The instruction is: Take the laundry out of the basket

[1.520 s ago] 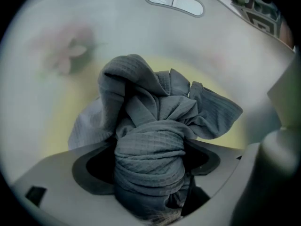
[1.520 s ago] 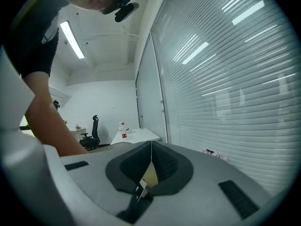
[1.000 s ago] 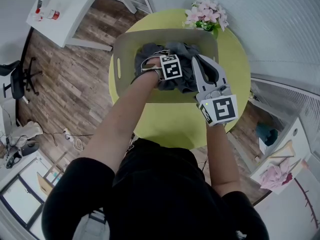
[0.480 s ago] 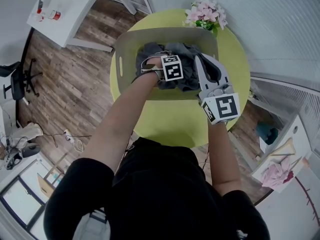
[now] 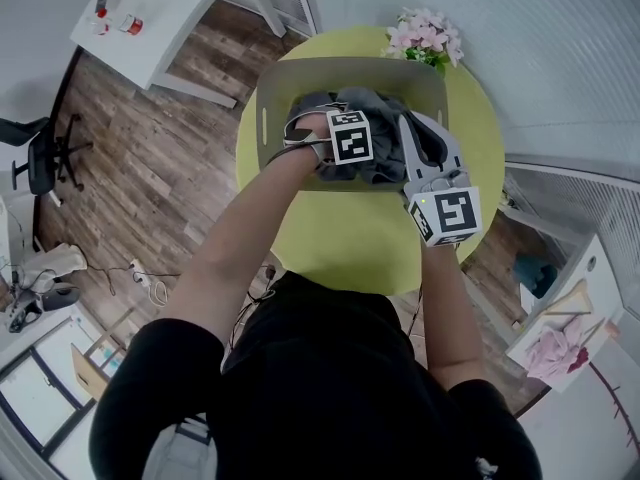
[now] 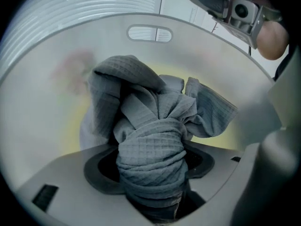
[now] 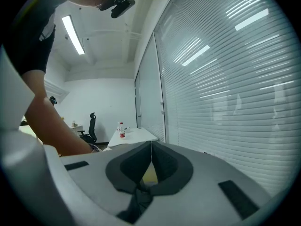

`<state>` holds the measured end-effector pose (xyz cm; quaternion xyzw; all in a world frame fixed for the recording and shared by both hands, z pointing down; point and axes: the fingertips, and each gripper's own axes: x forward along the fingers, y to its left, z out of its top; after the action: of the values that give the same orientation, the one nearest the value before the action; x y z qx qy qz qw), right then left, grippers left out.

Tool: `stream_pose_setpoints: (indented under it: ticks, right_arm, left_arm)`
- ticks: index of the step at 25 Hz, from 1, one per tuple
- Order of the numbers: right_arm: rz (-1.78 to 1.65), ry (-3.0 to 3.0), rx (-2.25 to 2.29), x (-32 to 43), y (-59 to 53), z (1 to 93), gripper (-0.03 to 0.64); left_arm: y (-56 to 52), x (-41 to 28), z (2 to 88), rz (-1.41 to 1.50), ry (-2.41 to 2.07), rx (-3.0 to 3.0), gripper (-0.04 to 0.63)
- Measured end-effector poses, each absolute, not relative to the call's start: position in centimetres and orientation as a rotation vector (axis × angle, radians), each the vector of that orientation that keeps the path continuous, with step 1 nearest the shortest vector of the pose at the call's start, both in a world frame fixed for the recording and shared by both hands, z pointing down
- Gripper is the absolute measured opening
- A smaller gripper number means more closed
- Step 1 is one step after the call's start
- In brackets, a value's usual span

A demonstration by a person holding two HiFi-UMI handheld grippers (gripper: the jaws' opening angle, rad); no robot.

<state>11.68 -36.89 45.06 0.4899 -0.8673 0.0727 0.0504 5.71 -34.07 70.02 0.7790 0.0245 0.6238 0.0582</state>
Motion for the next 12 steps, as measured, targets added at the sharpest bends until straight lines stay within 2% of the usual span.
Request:
stream_pose_setpoints:
  ticks: [12]
  right_arm:
    - [0.119,-2.676,1.518,8.7,-34.8,40.7,0.023]
  left_arm:
    - [-33.5,3.6,61.6,1.881,-0.016,2.442,0.331]
